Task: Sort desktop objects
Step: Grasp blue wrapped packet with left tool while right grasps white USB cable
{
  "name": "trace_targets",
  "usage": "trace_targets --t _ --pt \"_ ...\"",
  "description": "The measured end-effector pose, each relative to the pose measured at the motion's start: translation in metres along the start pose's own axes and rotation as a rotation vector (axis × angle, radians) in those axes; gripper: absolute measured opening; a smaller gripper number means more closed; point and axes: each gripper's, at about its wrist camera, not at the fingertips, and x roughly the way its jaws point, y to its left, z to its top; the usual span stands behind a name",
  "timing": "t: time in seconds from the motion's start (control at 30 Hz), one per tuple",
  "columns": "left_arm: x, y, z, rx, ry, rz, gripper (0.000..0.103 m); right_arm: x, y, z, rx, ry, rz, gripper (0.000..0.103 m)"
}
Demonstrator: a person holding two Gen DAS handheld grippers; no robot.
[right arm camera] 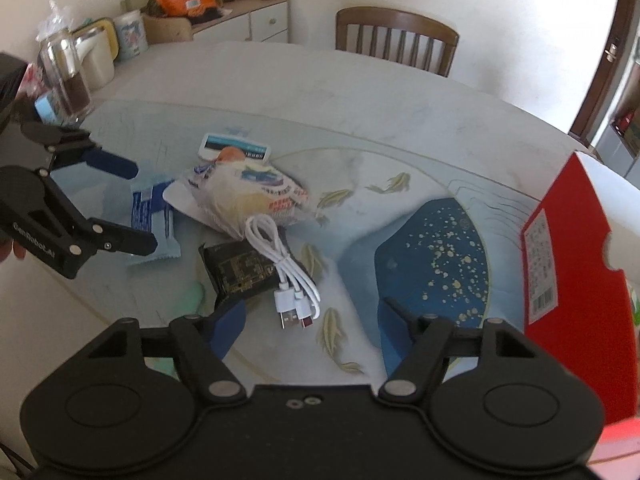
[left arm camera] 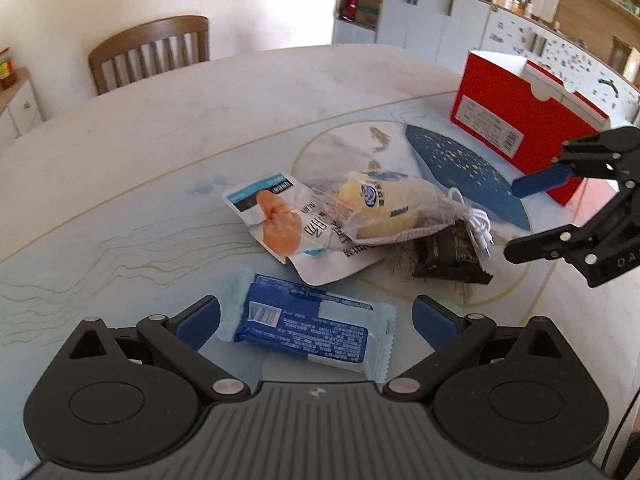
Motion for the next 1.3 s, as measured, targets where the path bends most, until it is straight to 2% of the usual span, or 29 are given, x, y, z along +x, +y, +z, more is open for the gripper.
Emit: trace_targets --t 0.1,0.27,0.7,0.77,1.03,1.3 --pt "0.006 0.001 -0.001 0.041 0.006 0.009 0.103 0.008 -0.001 0.003 -0.016 0.010 0.006 0.069" --pt "0.014 0.001 -0.006 0.102 0.011 0.040 0.103 0.019 0.002 0.007 -0.048 0.025 0.014 0.059" --pt "0.023 -0.003 -0.005 0.104 0.014 0.023 0.103 0.028 0.003 0.012 -0.087 0.031 0.025 0.035" --pt "0.023 -0.004 -0.006 0.104 0.013 0.021 0.103 0.028 0.002 0.012 -0.084 0.033 0.030 0.027" --pt "0.022 -0.009 -0.007 0.097 0.012 0.042 0.101 0.022 -0.001 0.010 -0.059 0.024 0.030 0.025" --pt "0.015 -0.020 -0.009 0.111 -0.008 0.078 0.090 0.010 -0.005 0.004 -0.004 0.014 0.010 0.023"
